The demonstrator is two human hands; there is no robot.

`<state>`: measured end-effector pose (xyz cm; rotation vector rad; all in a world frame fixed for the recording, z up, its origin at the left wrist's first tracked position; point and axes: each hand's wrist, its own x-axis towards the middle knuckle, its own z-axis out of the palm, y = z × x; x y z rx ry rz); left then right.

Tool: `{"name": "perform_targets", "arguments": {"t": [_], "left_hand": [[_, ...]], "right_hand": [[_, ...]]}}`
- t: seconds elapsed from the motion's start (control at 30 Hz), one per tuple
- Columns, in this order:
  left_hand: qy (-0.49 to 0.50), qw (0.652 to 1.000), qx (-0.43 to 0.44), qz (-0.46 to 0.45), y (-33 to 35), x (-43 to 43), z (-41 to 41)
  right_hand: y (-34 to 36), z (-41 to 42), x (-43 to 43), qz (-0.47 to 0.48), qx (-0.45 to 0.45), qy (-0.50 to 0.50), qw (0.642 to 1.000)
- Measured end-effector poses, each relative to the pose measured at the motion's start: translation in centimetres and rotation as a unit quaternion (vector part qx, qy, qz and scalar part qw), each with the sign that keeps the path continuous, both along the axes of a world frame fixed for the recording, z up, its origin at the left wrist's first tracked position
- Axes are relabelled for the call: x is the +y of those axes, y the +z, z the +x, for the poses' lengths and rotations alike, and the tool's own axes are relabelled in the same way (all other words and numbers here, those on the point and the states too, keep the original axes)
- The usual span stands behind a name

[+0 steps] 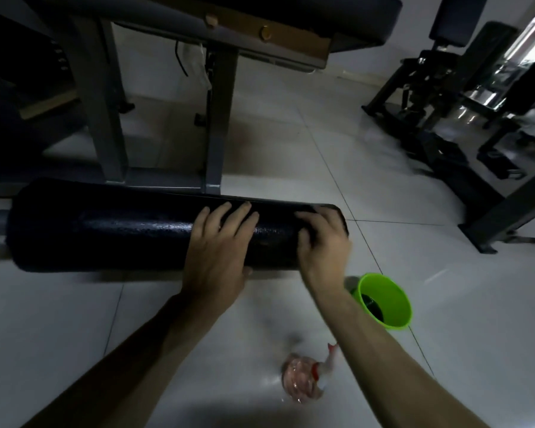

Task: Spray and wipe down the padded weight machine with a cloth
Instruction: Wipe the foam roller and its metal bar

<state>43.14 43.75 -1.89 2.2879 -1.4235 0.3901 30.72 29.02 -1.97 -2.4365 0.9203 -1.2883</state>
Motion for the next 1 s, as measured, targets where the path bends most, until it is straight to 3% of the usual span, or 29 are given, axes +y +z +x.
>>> {"name": "perform_targets", "arguments": {"t": [0.1,0.17,0.27,0.37,0.5,0.63,0.8,1.0], "left_hand": [[0.008,1.0,-0.006,0.0,-0.1,-0.2,0.0],[0.013,1.0,0.0,0.002,-0.1,-0.4,-0.2],[0.017,1.0,0.013,0.003,0.0,-0.5,-0.4],[0.017,1.0,0.016,-0.003,-0.2,-0.6,-0.5],[0.017,1.0,0.018,-0.004,0.0,-0.8,-0.3],[0.025,1.0,0.015,0.002,0.0,-1.2,0.0],[0.013,1.0,0.017,0.002,0.3,-1.0,0.4],[0.028,0.999,0.016,-0.004,0.2,1.9,2.2]], "right_hand": [[0.4,1.8,2.0,-0.035,0.047,0.112,0.992],[0.6,0.1,0.5,-0.056,0.069,0.13,0.988],[0.0,-4.8,-3.6,-0.041,0.035,0.026,0.998],[-1.0,-6.9,-5.6,0.036,-0.035,-0.076,0.996],[-1.3,-4.1,-3.8,0.075,-0.075,-0.105,0.989],[-1.0,-0.3,0.5,-0.006,-0.011,0.043,0.999],[-0.7,0.2,1.8,-0.071,0.092,0.181,0.977],[-0.7,-6.7,-3.3,-0.026,0.044,0.004,0.999]]}}
